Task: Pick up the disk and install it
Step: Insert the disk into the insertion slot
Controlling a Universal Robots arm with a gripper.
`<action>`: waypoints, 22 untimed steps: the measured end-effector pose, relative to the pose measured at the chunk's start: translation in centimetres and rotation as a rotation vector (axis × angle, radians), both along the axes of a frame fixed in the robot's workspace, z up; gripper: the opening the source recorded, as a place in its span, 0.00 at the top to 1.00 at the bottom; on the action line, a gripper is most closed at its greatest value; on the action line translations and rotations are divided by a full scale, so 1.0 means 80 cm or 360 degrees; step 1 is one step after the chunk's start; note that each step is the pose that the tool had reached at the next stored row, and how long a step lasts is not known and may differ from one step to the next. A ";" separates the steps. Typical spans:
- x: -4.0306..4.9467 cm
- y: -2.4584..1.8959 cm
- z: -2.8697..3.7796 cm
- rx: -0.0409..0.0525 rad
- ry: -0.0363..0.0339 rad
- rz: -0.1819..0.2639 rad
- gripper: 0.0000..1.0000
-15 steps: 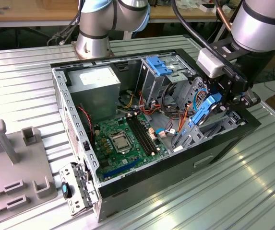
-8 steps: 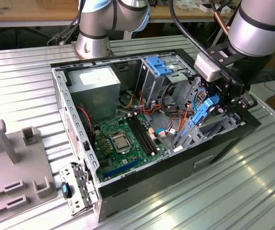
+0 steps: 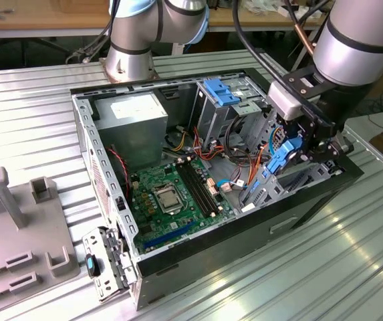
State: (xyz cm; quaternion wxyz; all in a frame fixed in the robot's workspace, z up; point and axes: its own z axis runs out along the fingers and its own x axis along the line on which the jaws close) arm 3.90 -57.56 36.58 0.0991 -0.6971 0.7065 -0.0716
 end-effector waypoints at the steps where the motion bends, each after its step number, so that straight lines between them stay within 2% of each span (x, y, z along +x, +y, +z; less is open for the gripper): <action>1: 0.000 0.0000 -0.0013 0.0000 0.0000 0.0000 0.63; 16: 0.000 0.0000 -0.0220 0.0000 0.0000 0.0000 0.63; 22: 0.000 -0.0001 -0.0254 0.0000 0.0000 0.0000 0.63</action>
